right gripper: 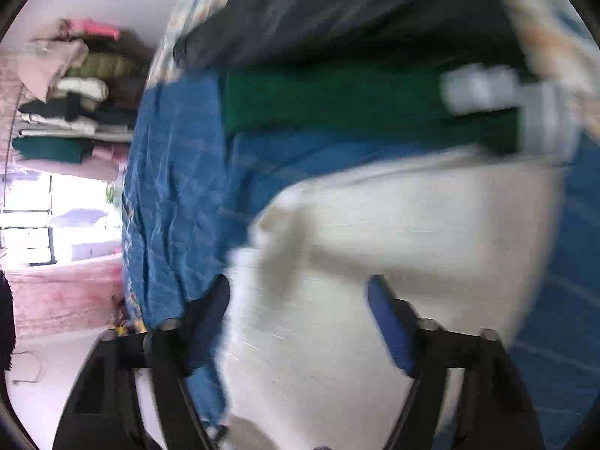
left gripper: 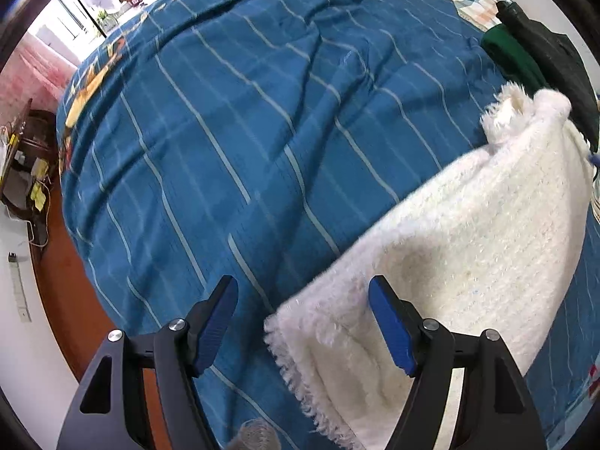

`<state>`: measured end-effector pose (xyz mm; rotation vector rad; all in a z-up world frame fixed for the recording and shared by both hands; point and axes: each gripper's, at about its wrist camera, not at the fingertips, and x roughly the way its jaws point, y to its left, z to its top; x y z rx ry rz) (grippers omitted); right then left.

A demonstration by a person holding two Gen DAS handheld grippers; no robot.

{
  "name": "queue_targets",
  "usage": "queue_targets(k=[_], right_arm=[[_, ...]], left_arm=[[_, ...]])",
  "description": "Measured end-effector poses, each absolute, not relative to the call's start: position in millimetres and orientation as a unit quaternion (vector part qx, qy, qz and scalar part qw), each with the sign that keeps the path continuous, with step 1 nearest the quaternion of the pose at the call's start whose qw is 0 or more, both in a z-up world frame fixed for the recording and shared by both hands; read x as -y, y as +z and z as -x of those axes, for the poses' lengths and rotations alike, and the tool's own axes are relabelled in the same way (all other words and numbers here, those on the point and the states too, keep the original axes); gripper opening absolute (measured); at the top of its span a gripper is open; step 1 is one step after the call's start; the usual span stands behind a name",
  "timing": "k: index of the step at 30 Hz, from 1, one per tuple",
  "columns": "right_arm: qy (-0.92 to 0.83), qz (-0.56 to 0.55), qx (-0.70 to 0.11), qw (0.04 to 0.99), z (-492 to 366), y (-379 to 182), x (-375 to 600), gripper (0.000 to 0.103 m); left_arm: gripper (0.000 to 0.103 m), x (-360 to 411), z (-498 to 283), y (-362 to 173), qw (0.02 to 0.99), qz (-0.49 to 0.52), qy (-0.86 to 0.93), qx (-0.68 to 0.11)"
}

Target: Fold large clothes

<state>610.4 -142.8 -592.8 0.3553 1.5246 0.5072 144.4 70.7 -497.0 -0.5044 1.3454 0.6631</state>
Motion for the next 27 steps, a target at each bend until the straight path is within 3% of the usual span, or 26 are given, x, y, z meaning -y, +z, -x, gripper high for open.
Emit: queue_targets(k=[2, 5, 8, 10, 12, 13, 20, 27], right_arm=[[0.184, -0.152, -0.674, 0.699, -604.5, -599.6, 193.3, 0.079], [0.177, -0.221, -0.697, 0.659, -596.6, -655.7, 249.9, 0.079], [0.235, -0.337, -0.712, 0.57, -587.3, -732.4, 250.5, 0.079], [0.278, -0.365, -0.685, 0.566, -584.7, -750.0, 234.4, 0.079], [0.289, -0.362, -0.664, 0.587, -584.0, -747.1, 223.4, 0.061], [0.284, -0.361, -0.661, 0.594, -581.8, -745.1, 221.9, 0.035], [0.158, -0.454, -0.61, 0.63, -505.9, -690.7, 296.8, 0.026], [-0.049, -0.456, -0.638, 0.618, -315.4, -648.1, 434.8, 0.028]], left_arm=[[0.071, -67.1, -141.0, -498.4, 0.703, 0.224, 0.298, -0.605], [0.071, -63.8, -136.8, -496.7, 0.705, 0.225, 0.304, -0.6], [0.071, -63.6, -133.2, -493.5, 0.704, 0.232, 0.311, -0.595], [0.071, -63.8, -129.2, -491.1, 0.699, 0.24, 0.322, -0.591], [0.071, -63.8, -124.3, -489.4, 0.695, 0.248, 0.332, -0.588], [0.071, -63.5, -121.2, -488.4, 0.692, 0.25, 0.337, -0.588], [0.071, -64.1, -105.8, -475.1, 0.684, 0.245, 0.343, -0.595], [0.071, -66.6, -110.7, -467.4, 0.701, 0.258, 0.31, -0.588]])
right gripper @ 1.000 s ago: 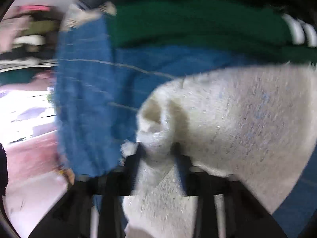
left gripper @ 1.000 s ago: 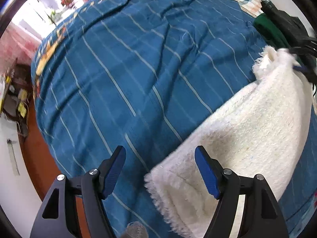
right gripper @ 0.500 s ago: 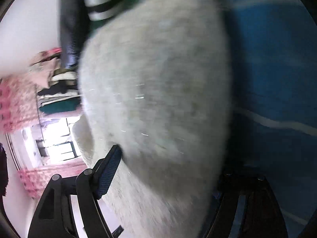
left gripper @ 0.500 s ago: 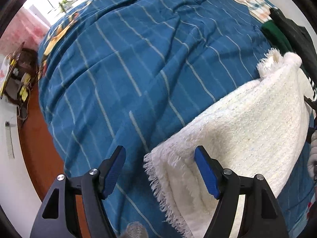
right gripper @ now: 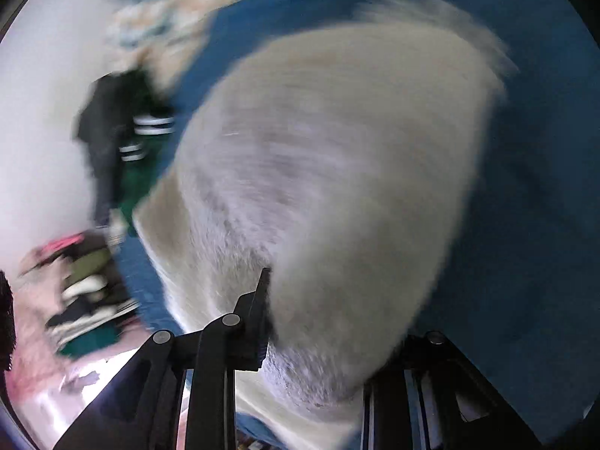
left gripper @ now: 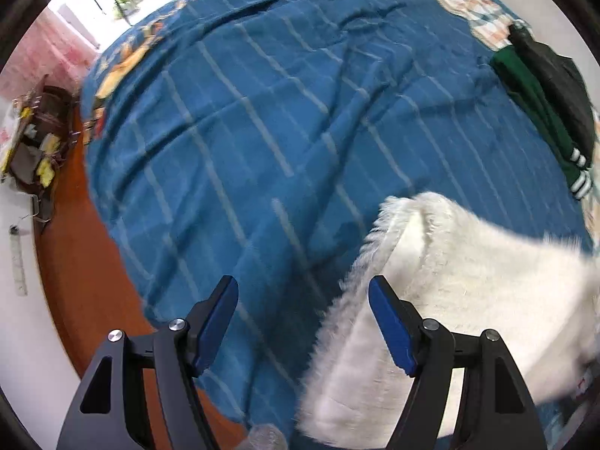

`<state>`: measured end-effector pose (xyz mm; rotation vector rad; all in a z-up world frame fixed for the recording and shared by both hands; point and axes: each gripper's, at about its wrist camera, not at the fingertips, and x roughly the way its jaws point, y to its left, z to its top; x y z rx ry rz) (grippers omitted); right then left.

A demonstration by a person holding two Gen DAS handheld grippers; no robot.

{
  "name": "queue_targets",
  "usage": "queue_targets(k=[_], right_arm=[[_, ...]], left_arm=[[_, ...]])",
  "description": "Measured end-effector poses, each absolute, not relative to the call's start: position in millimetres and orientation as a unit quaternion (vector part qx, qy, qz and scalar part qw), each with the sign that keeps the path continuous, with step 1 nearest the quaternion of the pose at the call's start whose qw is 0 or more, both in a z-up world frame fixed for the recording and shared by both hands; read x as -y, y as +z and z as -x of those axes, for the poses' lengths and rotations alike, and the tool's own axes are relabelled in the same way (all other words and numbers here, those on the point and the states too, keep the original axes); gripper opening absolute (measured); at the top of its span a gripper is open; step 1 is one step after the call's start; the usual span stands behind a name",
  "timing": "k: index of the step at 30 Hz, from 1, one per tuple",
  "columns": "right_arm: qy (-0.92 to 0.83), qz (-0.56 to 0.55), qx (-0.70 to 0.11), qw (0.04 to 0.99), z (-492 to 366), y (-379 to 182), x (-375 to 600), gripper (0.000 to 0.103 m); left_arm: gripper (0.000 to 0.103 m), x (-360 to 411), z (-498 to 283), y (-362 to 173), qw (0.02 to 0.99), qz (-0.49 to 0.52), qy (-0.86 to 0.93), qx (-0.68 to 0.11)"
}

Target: Fold large clothes

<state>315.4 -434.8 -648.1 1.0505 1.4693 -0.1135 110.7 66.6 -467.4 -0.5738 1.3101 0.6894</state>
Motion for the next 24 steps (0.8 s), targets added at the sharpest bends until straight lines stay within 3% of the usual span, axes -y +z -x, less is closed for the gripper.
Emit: queue_targets(k=[3, 5, 9, 11, 14, 15, 17, 19, 24], right_arm=[[-0.083, -0.445, -0.668, 0.591, -264.2, -661.4, 464.3, 0.041], [-0.085, -0.432, -0.684, 0.581, -245.5, -667.7, 468.9, 0.055], [-0.083, -0.38, -0.694, 0.606, -235.7, -646.3, 473.8, 0.065], [-0.078, -0.347, -0.684, 0.637, -240.5, -622.6, 478.3, 0.08], [-0.06, -0.282, -0.664, 0.689, -263.8, -592.3, 473.9, 0.082], [-0.048, -0.253, -0.658, 0.708, -276.7, -584.2, 470.5, 0.082], [-0.018, -0.211, -0.646, 0.733, -307.0, -569.1, 458.1, 0.084], [0.033, -0.171, -0.638, 0.75, -349.8, -561.0, 431.8, 0.085], [0.141, -0.071, -0.648, 0.745, -407.0, -570.7, 363.0, 0.085]], left_arm=[[0.071, -60.2, -130.8, -474.6, 0.711, 0.265, 0.272, -0.592], [0.071, -50.3, -151.5, -482.0, 0.722, 0.256, 0.242, -0.596], [0.071, -27.7, -196.3, -504.8, 0.738, 0.218, 0.189, -0.611], [0.071, -18.8, -217.3, -523.5, 0.735, 0.193, 0.178, -0.625], [0.068, -8.5, -237.1, -543.2, 0.733, 0.158, 0.173, -0.638], [0.065, -7.5, -237.7, -542.5, 0.737, 0.154, 0.174, -0.634], [0.035, -5.7, -233.7, -536.0, 0.749, 0.143, 0.181, -0.62], [0.026, -6.1, -225.6, -528.3, 0.759, 0.139, 0.185, -0.609], [0.019, -16.1, -205.9, -508.1, 0.772, 0.167, 0.187, -0.584]])
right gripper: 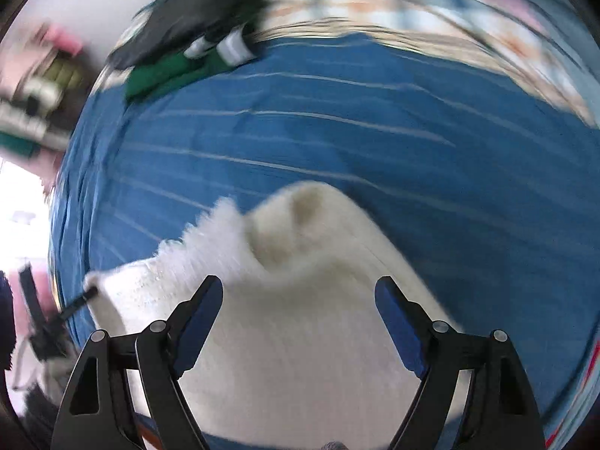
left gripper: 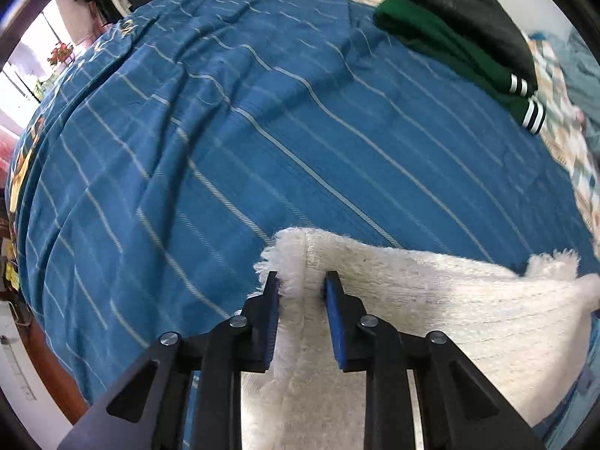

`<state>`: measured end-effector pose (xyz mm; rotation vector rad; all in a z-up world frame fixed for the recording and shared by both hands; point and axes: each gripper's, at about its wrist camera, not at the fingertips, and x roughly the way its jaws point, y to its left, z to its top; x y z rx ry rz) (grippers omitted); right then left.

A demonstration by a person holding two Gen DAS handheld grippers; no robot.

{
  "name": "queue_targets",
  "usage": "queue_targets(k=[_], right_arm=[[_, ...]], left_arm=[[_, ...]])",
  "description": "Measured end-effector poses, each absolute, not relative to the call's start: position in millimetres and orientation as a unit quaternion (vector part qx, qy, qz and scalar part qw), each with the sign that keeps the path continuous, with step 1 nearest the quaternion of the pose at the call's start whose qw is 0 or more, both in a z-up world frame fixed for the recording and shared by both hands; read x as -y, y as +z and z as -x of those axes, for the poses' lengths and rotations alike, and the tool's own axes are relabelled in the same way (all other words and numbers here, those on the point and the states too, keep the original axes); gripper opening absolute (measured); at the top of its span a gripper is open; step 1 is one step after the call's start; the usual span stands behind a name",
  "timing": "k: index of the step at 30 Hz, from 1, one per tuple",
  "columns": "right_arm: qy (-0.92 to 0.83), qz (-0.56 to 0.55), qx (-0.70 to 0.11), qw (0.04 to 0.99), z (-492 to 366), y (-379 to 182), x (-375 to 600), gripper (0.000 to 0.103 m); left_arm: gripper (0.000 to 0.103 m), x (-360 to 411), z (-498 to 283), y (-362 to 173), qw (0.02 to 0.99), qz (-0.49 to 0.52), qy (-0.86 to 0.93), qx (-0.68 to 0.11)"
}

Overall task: Fold large clothes
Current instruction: 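Grasp the cardigan hem with the right gripper while the left gripper holds the other hem corner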

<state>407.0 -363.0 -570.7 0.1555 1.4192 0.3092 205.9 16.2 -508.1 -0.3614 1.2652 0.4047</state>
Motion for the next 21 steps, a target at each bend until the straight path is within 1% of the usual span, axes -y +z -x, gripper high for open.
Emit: queue_targets(k=[1, 3, 4, 5, 6, 7, 8, 13, 16, 19, 21], right_arm=[[0.173, -0.062, -0.655, 0.733, -416.0, -579.1, 347.7, 0.085], [0.197, -0.051, -0.67, 0.714, -427.2, -595.1, 334.0, 0.084], [0.21, -0.059, -0.679, 0.701, -432.3, -603.1, 328.0, 0.071], [0.215, -0.063, -0.683, 0.696, -429.6, -608.8, 328.1, 0.038], [0.21, -0.064, -0.683, 0.696, -430.6, -611.8, 326.1, 0.019], [0.199, -0.073, -0.68, 0.701, -433.7, -610.4, 325.7, 0.012], [0.195, -0.082, -0.674, 0.708, -432.3, -608.0, 328.0, 0.01], [0.161, -0.127, -0.626, 0.752, -427.3, -570.1, 341.5, 0.006], [0.127, -0.124, -0.639, 0.749, -437.5, -591.4, 335.7, 0.005], [0.105, -0.112, -0.679, 0.718, -449.8, -632.6, 322.4, 0.005], [0.09, -0.107, -0.702, 0.698, -457.0, -644.3, 319.0, 0.007]], left_arm=[[0.014, -18.4, -204.2, -506.4, 0.773, 0.171, 0.188, -0.581], [0.013, -24.2, -205.5, -502.6, 0.773, 0.182, 0.193, -0.576], [0.013, -28.3, -206.5, -504.3, 0.772, 0.19, 0.193, -0.575], [0.013, -30.0, -206.4, -505.5, 0.77, 0.195, 0.193, -0.576], [0.013, -32.4, -207.2, -508.0, 0.768, 0.201, 0.195, -0.576], [0.013, -33.0, -209.5, -509.8, 0.767, 0.202, 0.198, -0.576], [0.013, -31.0, -207.8, -509.0, 0.767, 0.202, 0.2, -0.576], [0.013, -34.2, -211.2, -513.4, 0.765, 0.209, 0.202, -0.575], [0.013, -35.6, -220.3, -533.5, 0.752, 0.205, 0.198, -0.594], [0.015, -35.6, -229.8, -554.5, 0.739, 0.193, 0.192, -0.616], [0.015, -36.4, -233.7, -555.7, 0.738, 0.19, 0.188, -0.62]])
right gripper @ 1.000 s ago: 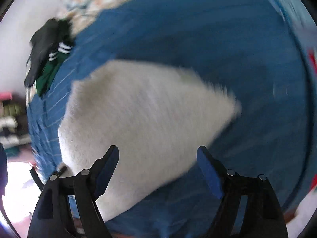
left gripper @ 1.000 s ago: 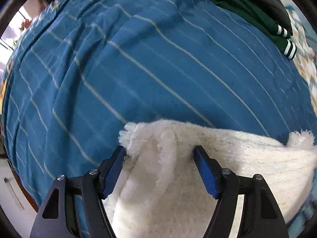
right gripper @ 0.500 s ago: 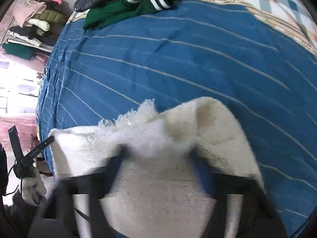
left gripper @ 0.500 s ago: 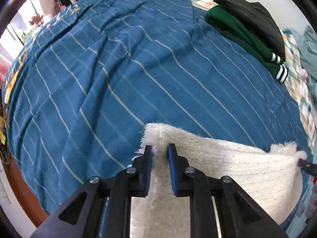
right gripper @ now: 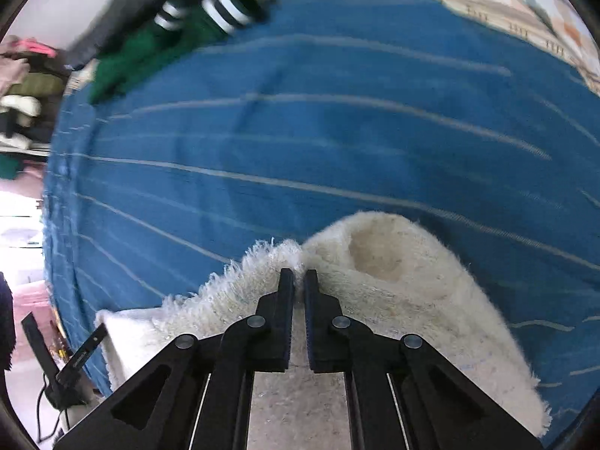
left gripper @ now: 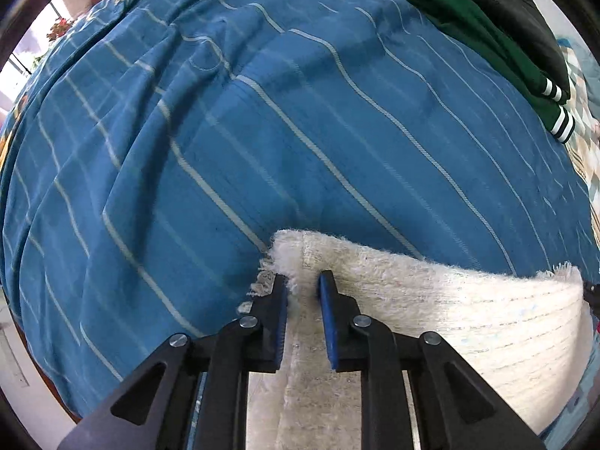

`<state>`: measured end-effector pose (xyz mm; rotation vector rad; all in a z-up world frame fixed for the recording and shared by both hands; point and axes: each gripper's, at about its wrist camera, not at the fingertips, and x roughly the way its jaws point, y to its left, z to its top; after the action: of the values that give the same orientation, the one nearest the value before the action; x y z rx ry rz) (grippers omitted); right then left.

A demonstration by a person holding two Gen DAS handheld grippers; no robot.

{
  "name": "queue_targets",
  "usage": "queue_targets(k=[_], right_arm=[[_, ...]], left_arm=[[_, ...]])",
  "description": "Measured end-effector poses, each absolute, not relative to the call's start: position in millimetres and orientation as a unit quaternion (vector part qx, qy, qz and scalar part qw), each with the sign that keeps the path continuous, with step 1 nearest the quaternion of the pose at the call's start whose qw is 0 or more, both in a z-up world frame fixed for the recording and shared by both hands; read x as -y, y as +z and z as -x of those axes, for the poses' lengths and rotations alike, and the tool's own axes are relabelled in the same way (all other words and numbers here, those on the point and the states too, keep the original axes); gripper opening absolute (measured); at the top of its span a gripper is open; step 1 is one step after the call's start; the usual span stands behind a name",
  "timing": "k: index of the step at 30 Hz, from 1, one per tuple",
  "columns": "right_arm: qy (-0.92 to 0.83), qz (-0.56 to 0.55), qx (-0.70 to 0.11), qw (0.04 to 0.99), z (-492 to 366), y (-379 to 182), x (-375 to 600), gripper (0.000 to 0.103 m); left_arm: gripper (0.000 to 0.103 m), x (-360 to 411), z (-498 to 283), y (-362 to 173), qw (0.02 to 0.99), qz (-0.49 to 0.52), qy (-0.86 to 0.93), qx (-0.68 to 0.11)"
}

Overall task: Fold large clothes
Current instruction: 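Grasp the cardigan hem with the right gripper while the left gripper holds the other hem corner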

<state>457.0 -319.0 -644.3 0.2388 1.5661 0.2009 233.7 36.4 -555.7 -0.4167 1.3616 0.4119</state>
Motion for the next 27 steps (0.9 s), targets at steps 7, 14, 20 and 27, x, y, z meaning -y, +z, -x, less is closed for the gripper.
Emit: queue_targets(k=[7, 14, 20, 27], right_arm=[[0.067, -0.05, -0.646, 0.759, -431.1, -549.2, 341.4, 0.077], [0.165, -0.031, -0.702, 0.692, -388.0, -572.6, 303.3, 0.031], [0.14, -0.008, -0.748, 0.648, -419.1, -675.1, 256.5, 0.024], [0.139, -0.007, -0.8, 0.583, -451.4, -680.9, 252.4, 0.023]], left_arm=[[0.021, -35.4, -217.7, -510.6, 0.75, 0.19, 0.2, -0.601], [0.085, -29.7, -184.4, -475.1, 0.763, 0.168, 0.247, -0.573], [0.085, -24.0, -166.0, -489.3, 0.753, 0.149, 0.269, -0.582], [0.085, -13.3, -153.7, -540.9, 0.721, 0.125, 0.275, -0.624]])
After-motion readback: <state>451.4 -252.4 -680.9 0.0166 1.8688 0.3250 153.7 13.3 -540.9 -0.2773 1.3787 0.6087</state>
